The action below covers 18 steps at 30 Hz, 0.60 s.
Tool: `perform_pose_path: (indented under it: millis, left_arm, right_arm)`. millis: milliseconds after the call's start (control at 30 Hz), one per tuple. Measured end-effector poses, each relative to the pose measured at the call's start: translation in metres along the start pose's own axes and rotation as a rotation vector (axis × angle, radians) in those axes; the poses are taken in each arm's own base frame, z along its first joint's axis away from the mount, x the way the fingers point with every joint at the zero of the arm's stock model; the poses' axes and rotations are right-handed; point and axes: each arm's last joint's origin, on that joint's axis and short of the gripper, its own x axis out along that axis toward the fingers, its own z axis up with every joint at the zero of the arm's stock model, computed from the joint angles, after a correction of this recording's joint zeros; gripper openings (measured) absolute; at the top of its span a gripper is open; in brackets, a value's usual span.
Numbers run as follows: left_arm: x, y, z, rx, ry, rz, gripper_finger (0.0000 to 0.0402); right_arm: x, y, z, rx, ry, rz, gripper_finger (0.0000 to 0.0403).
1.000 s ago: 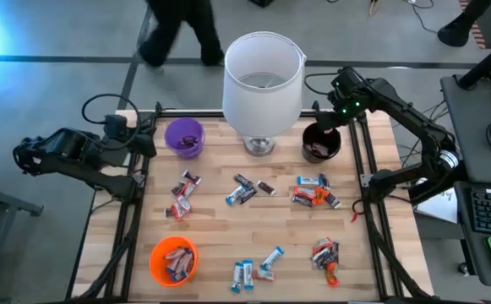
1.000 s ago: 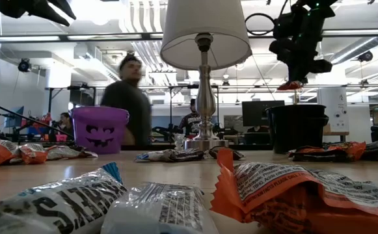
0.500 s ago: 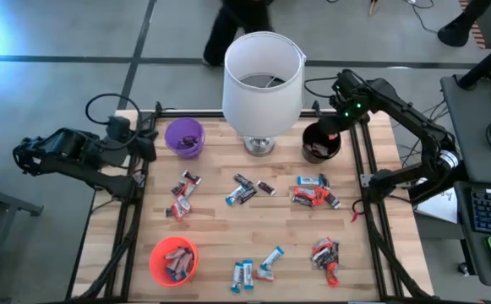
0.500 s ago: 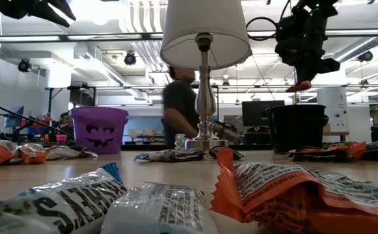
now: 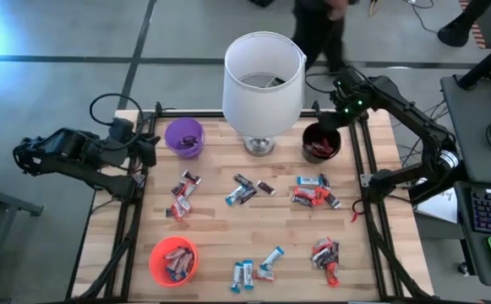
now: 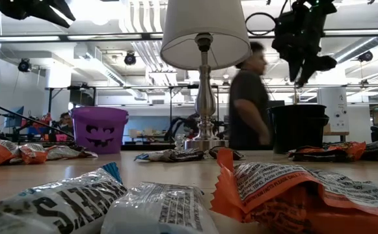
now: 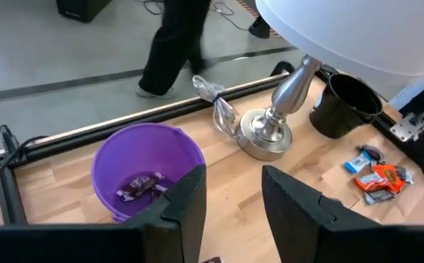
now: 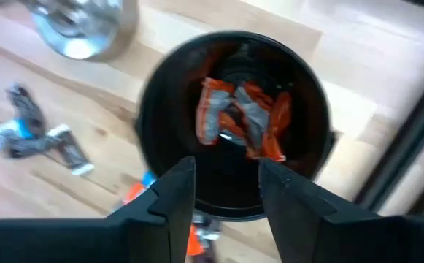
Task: Organize candy in baskets
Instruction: Put the orange chocolate bar into the black bucket
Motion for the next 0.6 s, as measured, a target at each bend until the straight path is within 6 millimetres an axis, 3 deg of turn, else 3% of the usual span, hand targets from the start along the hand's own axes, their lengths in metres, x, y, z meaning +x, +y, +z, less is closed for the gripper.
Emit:
perform_pose_path:
  millis: [333,600]
  left_arm:
    - [0.0,-0.003,-0.002,0.069,0.077,-0.058,0.0118]
    - [0.0,-0.008,0.0,0.091,0.09,-0.131,0.0159]
  right_arm:
    - [-0.024,0.011,0.0,-0.014,-0.006,0.126,0.0148]
    - [-0.027,0.019,-0.016,-0.014,0.097,0.109,0.0148]
